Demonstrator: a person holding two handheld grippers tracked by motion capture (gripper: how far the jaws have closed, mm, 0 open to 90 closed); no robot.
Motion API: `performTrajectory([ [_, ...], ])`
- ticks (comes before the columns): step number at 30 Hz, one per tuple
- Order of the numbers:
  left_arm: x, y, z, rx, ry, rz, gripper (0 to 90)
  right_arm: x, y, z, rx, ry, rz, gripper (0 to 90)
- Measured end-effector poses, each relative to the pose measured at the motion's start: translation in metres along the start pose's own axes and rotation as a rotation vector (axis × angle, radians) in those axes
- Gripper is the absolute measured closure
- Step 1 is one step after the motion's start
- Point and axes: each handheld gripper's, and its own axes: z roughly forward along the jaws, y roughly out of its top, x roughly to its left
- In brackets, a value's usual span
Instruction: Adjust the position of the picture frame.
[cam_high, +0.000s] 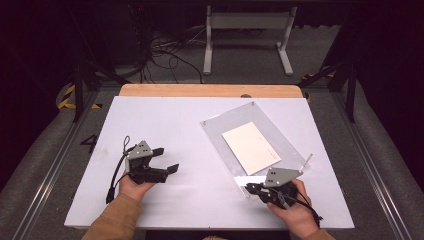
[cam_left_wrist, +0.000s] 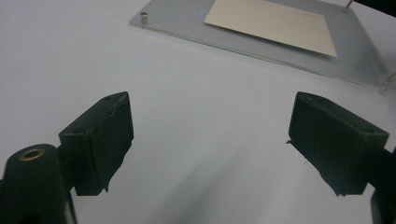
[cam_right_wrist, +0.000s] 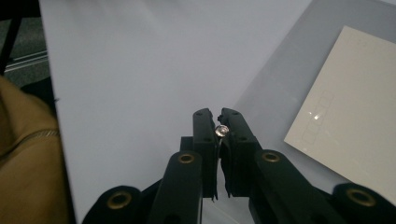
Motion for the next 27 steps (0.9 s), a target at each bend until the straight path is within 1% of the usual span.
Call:
performTrajectory([
  [1,0.0,0.0,0.001,0.0,-0.001,0.0,14.4,0.002,-0.004,-0.006,0.005,0.006,-0.003,84.5],
  [2,-0.001,0.001,0.002,0.001,0.001,0.009,14.4,0.005,-0.009,-0.012,0.013,0.011,-0.001,84.5],
  [3,-0.003,0.002,0.003,0.003,-0.002,-0.001,14.5,0.006,-0.014,-0.018,0.019,0.009,0.001,84.5],
  [5,-0.005,0.004,0.004,0.007,-0.006,0.009,14.7,0.008,-0.024,-0.029,0.025,-0.008,0.014,84.4],
  [6,-0.007,0.006,0.006,0.011,-0.002,0.005,14.8,0.009,-0.027,-0.033,0.025,-0.016,0.023,84.5],
  [7,-0.008,0.008,0.007,0.016,-0.008,0.006,15.1,0.008,-0.032,-0.037,0.025,-0.025,0.034,84.5],
  [9,-0.012,0.014,0.013,0.032,0.003,0.02,16.6,0.007,-0.039,-0.043,0.023,-0.05,0.055,84.4],
  [11,-0.014,0.021,0.021,0.059,0.019,0.029,18.2,0.007,-0.043,-0.043,0.022,-0.052,0.058,84.3],
  [14,-0.013,0.033,0.034,0.092,0.018,0.017,19.7,0.007,-0.042,-0.042,0.021,-0.052,0.059,84.3],
  [15,-0.013,0.035,0.037,0.099,0.014,0.003,20.0,0.006,-0.043,-0.042,0.019,-0.052,0.061,84.2],
  [17,-0.01,0.044,0.047,0.108,0.009,0.001,20.6,0.006,-0.043,-0.042,0.016,-0.05,0.061,84.0],
  [18,-0.008,0.048,0.052,0.107,0.009,0.001,21.5,0.006,-0.043,-0.042,0.016,-0.048,0.062,84.0],
  [19,-0.007,0.051,0.057,0.104,0.003,-0.007,23.6,0.006,-0.043,-0.042,0.014,-0.047,0.062,83.9],
  [20,-0.006,0.055,0.061,0.095,0.0,0.007,26.6,0.006,-0.043,-0.042,0.012,-0.046,0.063,83.9],
  [21,-0.007,0.057,0.064,0.071,0.005,0.027,31.5,0.005,-0.043,-0.042,0.009,-0.045,0.063,83.9],
  [22,-0.007,0.061,0.067,0.071,0.01,0.043,35.2,0.005,-0.044,-0.042,0.006,-0.044,0.063,83.8],
  [23,-0.006,0.065,0.072,0.076,0.007,0.056,36.3,0.005,-0.044,-0.042,0.003,-0.041,0.064,83.8],
  [24,-0.006,0.065,0.072,0.076,0.007,0.056,37.1,0.005,-0.045,-0.042,-0.001,-0.037,0.066,83.7],
  [25,-0.005,0.068,0.079,0.05,0.007,0.056,38.5,0.005,-0.045,-0.042,-0.004,-0.035,0.068,83.7],
  [26,-0.003,0.068,0.082,0.044,0.009,0.047,40.0,0.005,-0.045,-0.042,-0.008,-0.036,0.07,83.6],
  [27,0.0,0.07,0.087,0.071,-0.007,0.017,38.6,0.005,-0.046,-0.042,-0.011,-0.036,0.072,83.6],
])
